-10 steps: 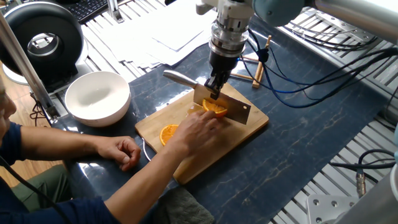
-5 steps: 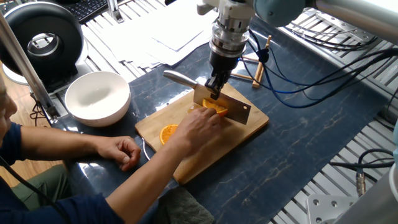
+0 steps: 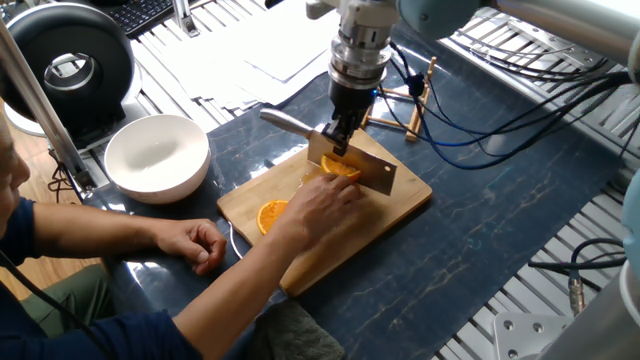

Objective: Chop the orange

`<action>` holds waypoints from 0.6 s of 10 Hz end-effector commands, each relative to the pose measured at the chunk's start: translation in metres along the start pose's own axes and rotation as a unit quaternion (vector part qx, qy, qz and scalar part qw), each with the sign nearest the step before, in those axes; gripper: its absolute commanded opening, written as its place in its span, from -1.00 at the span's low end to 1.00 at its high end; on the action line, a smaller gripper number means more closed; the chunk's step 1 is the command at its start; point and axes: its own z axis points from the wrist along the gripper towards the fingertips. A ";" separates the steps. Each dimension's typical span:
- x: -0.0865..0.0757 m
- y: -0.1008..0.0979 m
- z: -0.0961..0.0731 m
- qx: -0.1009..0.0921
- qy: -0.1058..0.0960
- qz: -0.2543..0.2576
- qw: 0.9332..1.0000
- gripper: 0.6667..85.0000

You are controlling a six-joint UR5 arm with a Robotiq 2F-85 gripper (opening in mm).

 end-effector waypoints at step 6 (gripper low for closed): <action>-0.024 0.003 -0.003 -0.011 -0.006 0.009 1.000 -0.98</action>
